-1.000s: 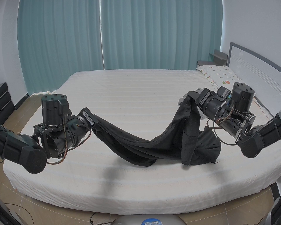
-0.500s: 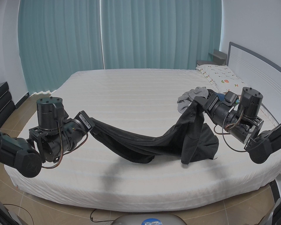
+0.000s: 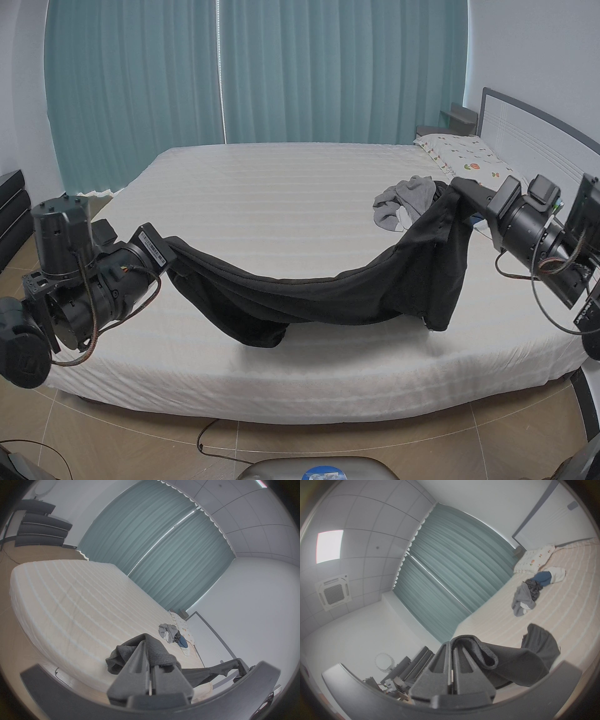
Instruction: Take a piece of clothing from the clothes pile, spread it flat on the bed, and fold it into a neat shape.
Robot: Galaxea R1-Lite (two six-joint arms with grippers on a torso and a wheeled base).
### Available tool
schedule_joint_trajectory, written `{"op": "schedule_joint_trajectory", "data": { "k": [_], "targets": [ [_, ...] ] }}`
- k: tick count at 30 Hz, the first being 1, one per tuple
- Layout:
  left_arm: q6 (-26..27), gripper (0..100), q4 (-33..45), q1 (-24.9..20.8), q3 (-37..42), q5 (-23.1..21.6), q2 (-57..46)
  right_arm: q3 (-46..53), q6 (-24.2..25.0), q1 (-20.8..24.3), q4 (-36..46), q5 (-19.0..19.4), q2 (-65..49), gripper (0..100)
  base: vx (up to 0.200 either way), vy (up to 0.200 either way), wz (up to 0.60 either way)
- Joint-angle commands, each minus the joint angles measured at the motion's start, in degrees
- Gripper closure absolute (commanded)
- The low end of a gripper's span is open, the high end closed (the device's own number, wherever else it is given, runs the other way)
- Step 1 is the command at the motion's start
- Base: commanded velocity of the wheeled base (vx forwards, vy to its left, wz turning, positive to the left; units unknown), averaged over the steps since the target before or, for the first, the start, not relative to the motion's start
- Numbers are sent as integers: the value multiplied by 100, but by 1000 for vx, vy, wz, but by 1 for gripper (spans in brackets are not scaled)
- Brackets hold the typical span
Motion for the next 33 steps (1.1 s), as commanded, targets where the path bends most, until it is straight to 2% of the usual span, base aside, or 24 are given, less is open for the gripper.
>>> {"op": "schedule_joint_trajectory", "data": {
  "k": [1, 3, 9, 12, 15, 21, 23, 33],
  "targets": [
    [158, 100, 439, 10, -400, 2, -760, -249, -26, -40, 293, 76, -891, 100, 0, 0, 0],
    [185, 100, 685, 19, -637, 2, -821, -733, -26, -84, 767, 120, -1181, 100, 0, 0, 0],
    [185, 100, 1054, 115, -1270, 2, -760, -1866, -17, -269, 1339, 146, -1120, 100, 0, 0, 0],
    [176, 100, 1309, 405, -1885, 2, -434, -2807, 0, -401, 1796, 190, -680, 100, 0, 0, 0],
    [158, 100, 1573, 572, -2263, -7, -30, -3352, 9, -453, 2007, 146, -118, 100, 0, 0, 0],
    [132, 100, 1573, 801, -2659, 2, 743, -4090, -9, -453, 2042, 93, 955, 100, 0, 0, 0],
    [115, 100, 1547, 845, -2808, 2, 1033, -4406, -26, -453, 2033, -91, 1491, 100, 0, 0, 0],
    [123, 100, 1292, 845, -3063, 54, 1657, -4776, -44, -533, 1717, -153, 2378, 100, 0, 0, 0]
  ]
}}
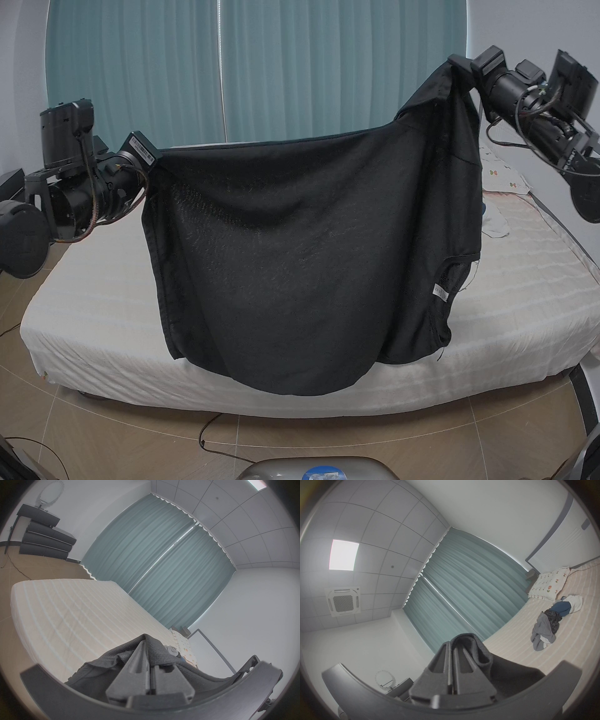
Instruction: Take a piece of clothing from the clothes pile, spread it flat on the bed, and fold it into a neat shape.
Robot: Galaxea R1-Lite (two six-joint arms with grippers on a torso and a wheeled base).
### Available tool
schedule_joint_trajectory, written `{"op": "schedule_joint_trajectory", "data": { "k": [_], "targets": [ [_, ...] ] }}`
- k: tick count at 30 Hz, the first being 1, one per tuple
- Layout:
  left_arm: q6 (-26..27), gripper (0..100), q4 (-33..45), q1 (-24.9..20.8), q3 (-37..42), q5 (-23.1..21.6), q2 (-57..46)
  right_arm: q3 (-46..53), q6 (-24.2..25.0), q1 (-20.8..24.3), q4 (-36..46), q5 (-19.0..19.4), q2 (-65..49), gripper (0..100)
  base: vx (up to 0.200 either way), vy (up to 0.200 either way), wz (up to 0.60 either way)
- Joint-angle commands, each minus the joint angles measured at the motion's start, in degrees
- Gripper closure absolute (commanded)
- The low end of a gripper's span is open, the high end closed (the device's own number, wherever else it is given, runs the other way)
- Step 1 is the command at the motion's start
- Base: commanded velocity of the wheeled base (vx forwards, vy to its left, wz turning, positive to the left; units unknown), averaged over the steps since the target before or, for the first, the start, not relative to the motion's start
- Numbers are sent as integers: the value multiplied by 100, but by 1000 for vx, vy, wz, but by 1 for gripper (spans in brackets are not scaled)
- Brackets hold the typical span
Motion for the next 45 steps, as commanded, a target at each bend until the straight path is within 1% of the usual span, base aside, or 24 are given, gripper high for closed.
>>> {"op": "schedule_joint_trajectory", "data": {
  "k": [1, 15, 23, 27, 32, 35, 37, 38, 40, 45],
  "targets": [
    [11, 100, -47, 32, -259, 32, 659, -247, -8, -54, -262, -22, 811, 100, 200, 0, 0],
    [-15, 100, -47, 76, -716, 15, 1450, -247, -35, -54, -684, -13, 1488, 100, 200, 0, 0],
    [-15, 100, -47, 164, -901, 6, 1942, -335, -149, -63, -869, -13, 1831, 100, 200, 0, 0],
    [-24, 100, -65, 208, -971, 6, 2347, -361, -210, -63, -886, -13, 2121, 100, 200, 0, 0],
    [-50, 100, -223, 313, -1068, 6, 2821, -379, -254, -71, -983, -22, 2534, 100, 0, 0, 0],
    [-314, 100, -232, 366, -1314, 41, 3138, -379, -263, -98, -1106, -31, 2780, 100, 0, 0, 0],
    [-376, 100, -223, 366, -1349, 41, 3182, -379, -263, -98, -1132, -31, 2833, 100, 0, 0, 0],
    [-455, 100, -232, 366, -1367, 41, 3278, -370, -272, -106, -1150, -101, 2930, 100, 0, 0, 0],
    [-455, 100, -214, 357, -1367, 41, 3349, -370, -272, -106, -1185, -172, 3035, 100, 0, 0, 0],
    [-455, 100, -232, 348, -1375, 41, 3507, -370, -272, -124, -1308, -189, 3272, 100, 0, 0, 0]
  ]
}}
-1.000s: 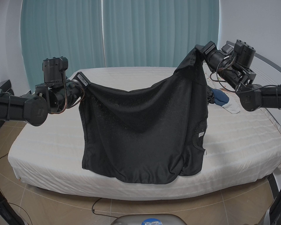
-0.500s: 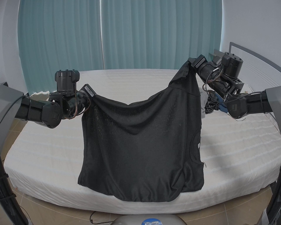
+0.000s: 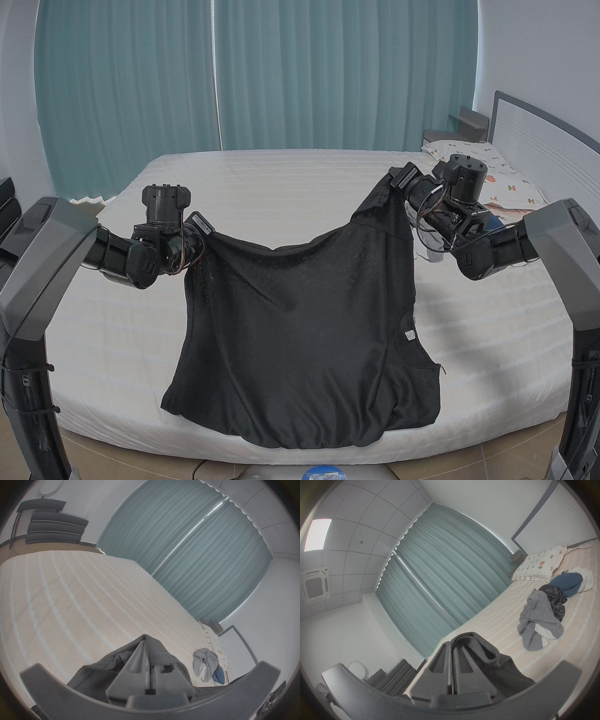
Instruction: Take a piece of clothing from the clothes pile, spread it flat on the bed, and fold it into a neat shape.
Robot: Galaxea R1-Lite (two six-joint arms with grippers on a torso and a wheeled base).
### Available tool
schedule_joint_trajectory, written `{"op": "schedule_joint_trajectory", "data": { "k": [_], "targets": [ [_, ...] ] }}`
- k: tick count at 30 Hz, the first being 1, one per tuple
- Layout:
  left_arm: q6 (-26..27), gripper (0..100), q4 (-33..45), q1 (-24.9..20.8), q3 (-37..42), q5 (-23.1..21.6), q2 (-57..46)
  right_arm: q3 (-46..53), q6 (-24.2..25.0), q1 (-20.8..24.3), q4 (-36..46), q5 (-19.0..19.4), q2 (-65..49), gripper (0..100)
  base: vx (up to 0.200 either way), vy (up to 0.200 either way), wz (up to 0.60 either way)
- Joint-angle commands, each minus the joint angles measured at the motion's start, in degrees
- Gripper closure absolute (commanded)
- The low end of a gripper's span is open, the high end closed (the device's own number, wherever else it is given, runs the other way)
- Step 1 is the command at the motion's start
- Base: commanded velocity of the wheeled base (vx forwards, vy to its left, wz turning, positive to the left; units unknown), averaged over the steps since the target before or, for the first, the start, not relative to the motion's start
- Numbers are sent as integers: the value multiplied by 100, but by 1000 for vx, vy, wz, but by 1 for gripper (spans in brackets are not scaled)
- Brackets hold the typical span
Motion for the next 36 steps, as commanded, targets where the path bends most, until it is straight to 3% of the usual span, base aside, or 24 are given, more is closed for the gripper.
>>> {"op": "schedule_joint_trajectory", "data": {
  "k": [1, 24, 31, 32, 36],
  "targets": [
    [-2, 100, -14, -4, -20, 3, 270, 4, -4, -34, -58, -12, 339, 100, 200, 0, 0],
    [-82, 100, -31, 5, -442, 12, 1131, -13, -57, -69, -242, -232, 1253, 100, 43, 0, 0],
    [-609, 100, 48, 49, -1031, 12, 1597, -206, -65, -113, -234, -355, 1622, 100, 0, 0, 0],
    [-609, 100, 48, 49, -1031, 12, 1597, -206, -65, -113, -234, -355, 1622, 0, 0, 0, 0],
    [-635, 100, 48, 40, -1048, 12, 1826, -198, -57, -113, -251, -355, 1851, 0, 0, 0, 0]
  ]
}}
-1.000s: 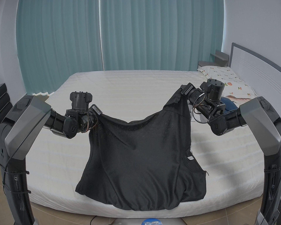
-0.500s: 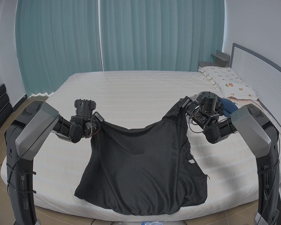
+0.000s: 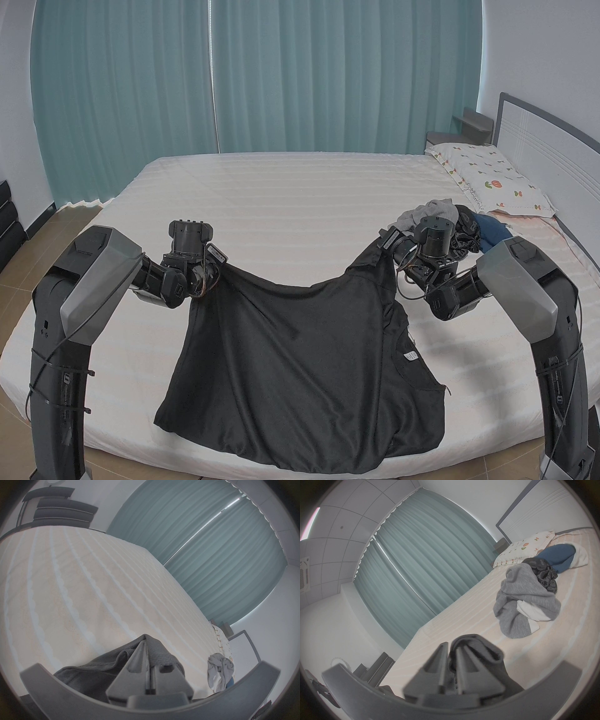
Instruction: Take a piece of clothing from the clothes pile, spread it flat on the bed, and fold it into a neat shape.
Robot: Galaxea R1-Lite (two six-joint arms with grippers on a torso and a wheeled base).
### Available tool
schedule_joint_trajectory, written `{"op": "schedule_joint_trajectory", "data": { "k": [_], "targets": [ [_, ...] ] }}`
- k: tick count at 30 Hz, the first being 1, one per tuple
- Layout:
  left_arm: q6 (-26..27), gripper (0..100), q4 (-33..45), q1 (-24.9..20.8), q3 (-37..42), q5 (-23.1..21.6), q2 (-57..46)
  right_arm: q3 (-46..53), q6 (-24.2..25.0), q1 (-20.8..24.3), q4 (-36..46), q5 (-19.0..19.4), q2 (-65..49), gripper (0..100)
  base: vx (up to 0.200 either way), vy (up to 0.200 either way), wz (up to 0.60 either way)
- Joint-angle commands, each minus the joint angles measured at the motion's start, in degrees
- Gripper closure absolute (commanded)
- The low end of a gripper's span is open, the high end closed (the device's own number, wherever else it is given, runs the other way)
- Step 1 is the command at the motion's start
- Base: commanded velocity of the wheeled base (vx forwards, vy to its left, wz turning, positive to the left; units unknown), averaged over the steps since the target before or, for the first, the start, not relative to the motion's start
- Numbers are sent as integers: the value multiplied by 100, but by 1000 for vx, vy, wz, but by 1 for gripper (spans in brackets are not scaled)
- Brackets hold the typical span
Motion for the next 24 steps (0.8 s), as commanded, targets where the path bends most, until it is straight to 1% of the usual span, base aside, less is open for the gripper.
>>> {"op": "schedule_joint_trajectory", "data": {
  "k": [1, 7, 8, 12, 14, 16, 17, 18, 19, 21, 24],
  "targets": [
    [-17, 100, 4, -2, -69, 1, 284, 10, 7, -6, -8, -7, 280, 0, 0, 0, 0],
    [-17, 100, 30, -10, -8, 45, 276, 256, -37, -6, 0, -7, 201, 0, 0, 0, 0],
    [-17, 0, 57, -10, -8, 142, 284, 362, -63, -24, 0, -7, 95, 0, 0, 0, 0],
    [-17, 0, 92, 16, 10, 186, 258, 599, -63, -138, 27, 55, -177, 0, 0, 0, 0],
    [-17, 0, 100, 69, 98, 186, 205, 986, -72, -296, 79, 222, -511, 0, 0, 0, 0],
    [-17, 0, 100, 69, 98, 186, 205, 986, -72, -296, 79, 222, -511, 0, 0, 0, 0],
    [-8, 0, 109, 139, 265, 186, 82, 1531, -63, -428, 71, 565, -810, 0, 0, 0, 0],
    [9, 0, 109, 165, 432, 177, -6, 1856, -63, -507, 71, 767, -951, 0, 0, 0, 0],
    [18, 0, 109, 174, 484, 168, -41, 1944, -63, -525, 62, 820, -986, 0, 0, 0, 0],
    [27, 0, 100, 183, 818, 133, -234, 2419, -37, -586, 0, 995, -1144, 0, 0, 0, 0],
    [27, 0, 48, 174, 1152, 80, -471, 2840, 16, -604, -105, 1110, -1302, 0, 0, 0, 0]
  ]
}}
